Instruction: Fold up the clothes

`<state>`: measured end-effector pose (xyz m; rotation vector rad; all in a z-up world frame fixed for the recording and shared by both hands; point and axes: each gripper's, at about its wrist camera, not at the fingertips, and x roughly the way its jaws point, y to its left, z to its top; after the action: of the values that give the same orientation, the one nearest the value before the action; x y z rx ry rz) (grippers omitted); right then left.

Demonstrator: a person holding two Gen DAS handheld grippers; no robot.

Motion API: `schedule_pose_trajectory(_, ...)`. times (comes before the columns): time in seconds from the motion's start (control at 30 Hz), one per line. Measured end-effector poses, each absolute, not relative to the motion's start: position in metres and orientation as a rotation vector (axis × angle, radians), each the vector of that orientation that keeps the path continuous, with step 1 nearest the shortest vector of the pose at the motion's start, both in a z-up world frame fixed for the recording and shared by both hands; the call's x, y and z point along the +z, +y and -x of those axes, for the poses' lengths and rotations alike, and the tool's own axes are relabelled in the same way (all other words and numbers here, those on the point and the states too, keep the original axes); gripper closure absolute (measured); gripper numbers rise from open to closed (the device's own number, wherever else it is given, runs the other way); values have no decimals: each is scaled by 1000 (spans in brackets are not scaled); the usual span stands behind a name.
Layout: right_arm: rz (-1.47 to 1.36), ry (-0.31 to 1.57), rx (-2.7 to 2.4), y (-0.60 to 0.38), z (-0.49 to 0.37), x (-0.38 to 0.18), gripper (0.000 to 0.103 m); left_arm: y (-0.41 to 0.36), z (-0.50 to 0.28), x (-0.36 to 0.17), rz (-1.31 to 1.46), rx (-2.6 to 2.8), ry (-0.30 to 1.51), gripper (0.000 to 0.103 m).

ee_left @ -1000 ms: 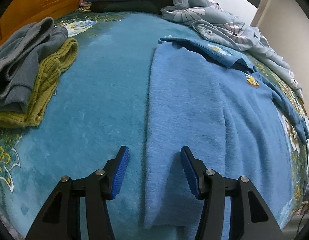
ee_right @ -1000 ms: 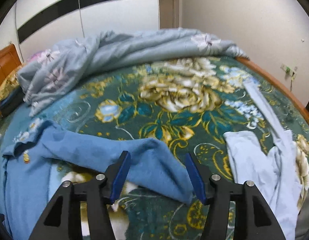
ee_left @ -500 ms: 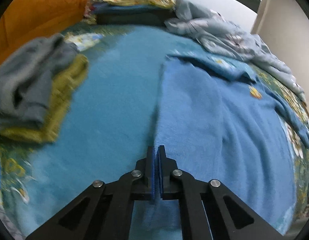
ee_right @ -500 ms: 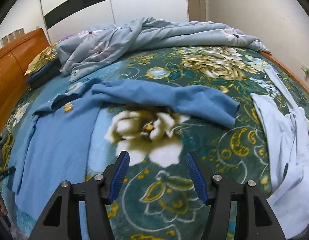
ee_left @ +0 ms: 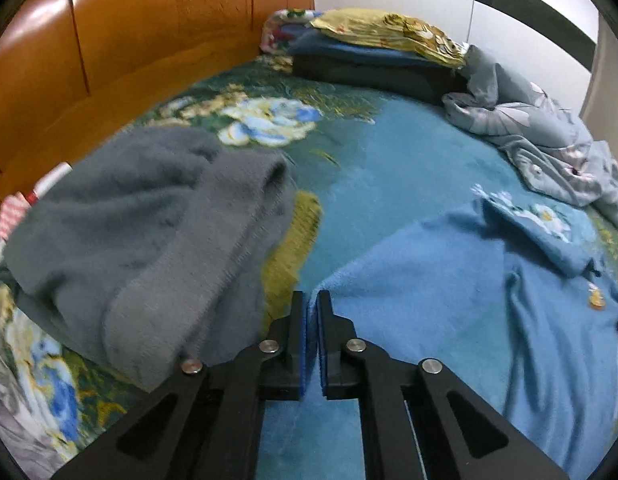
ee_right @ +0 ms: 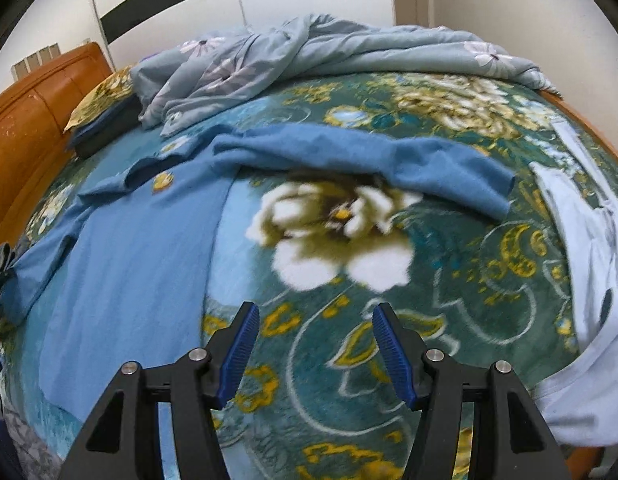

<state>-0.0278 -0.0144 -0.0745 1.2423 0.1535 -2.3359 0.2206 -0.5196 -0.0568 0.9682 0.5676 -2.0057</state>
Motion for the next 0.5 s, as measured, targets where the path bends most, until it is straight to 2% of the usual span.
schedule_pose_trajectory(0.03,-1241,155,-2323,-17,25,-75,40,-514,-223,-58,-973,-2016,587,79)
schedule_pose_trajectory(0.07,-1236,159,-2309,-20,21,-74,40,-508,-225,-58,-972,-2030,603,63)
schedule_pose_trajectory(0.1,-1228,161,-2293,-22,17,-74,40,-501,-228,-57,-969,-2045,615,56)
schedule_pose_trajectory(0.5,-1251,291,-2045,-58,-45,-105,40,-432,-266,-73,-1064,-2142,687,53)
